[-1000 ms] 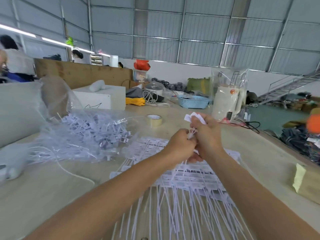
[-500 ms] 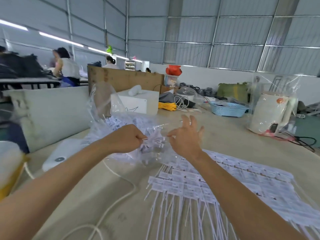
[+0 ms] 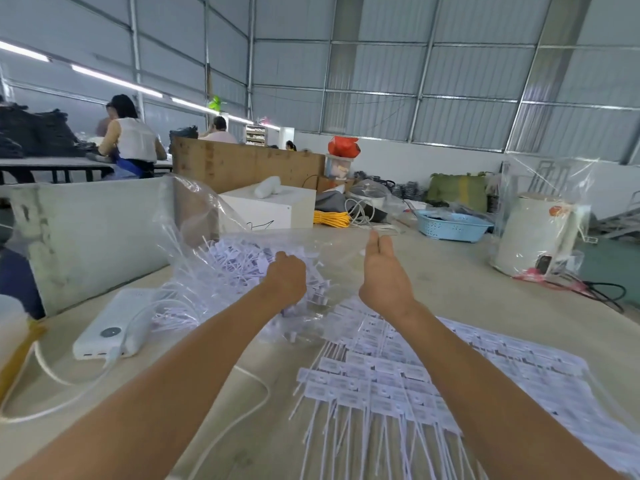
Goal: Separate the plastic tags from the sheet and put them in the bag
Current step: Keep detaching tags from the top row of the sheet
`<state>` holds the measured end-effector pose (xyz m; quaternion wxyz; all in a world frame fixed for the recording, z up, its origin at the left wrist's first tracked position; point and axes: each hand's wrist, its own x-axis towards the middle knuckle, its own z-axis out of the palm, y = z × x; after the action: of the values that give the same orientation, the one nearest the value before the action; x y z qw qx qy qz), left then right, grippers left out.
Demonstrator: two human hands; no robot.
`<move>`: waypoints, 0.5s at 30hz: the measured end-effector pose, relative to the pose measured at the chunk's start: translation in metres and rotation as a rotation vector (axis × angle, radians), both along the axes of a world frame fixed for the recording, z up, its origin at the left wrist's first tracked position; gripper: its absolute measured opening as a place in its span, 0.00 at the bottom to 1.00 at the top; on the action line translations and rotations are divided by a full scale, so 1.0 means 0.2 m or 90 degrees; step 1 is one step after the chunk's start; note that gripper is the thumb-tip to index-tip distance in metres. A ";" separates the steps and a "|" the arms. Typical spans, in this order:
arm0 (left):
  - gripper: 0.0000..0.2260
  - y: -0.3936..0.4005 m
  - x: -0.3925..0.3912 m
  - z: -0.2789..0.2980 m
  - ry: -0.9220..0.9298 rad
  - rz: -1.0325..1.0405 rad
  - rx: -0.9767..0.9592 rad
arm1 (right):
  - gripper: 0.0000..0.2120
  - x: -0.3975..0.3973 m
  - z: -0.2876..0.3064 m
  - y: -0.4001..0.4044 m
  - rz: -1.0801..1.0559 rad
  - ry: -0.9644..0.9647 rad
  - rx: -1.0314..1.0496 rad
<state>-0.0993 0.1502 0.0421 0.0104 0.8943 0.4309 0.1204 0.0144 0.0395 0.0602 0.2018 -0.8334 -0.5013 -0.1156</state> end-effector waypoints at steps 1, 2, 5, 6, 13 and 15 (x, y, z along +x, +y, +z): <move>0.13 -0.01 0.03 -0.02 0.054 0.012 0.020 | 0.47 0.00 0.00 0.00 0.004 0.006 0.000; 0.15 -0.02 0.06 -0.04 0.086 0.026 0.036 | 0.47 0.00 0.00 0.00 0.007 0.012 0.002; 0.20 -0.04 0.14 -0.12 0.145 -0.007 0.084 | 0.47 -0.01 -0.01 -0.01 0.019 0.023 0.019; 0.21 -0.04 0.15 -0.14 0.177 -0.017 0.098 | 0.47 -0.01 -0.01 -0.01 0.024 0.024 0.022; 0.19 -0.17 0.14 -0.04 0.342 0.004 0.103 | 0.46 0.01 -0.03 -0.04 0.058 0.024 0.001; 0.18 -0.26 0.13 0.04 0.320 -0.012 0.111 | 0.45 0.02 -0.02 -0.06 0.077 0.033 -0.010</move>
<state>-0.0725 0.0975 0.0496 -0.1730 0.8975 0.3998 -0.0692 0.0182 0.0269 0.0569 0.2146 -0.8060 -0.5461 -0.0780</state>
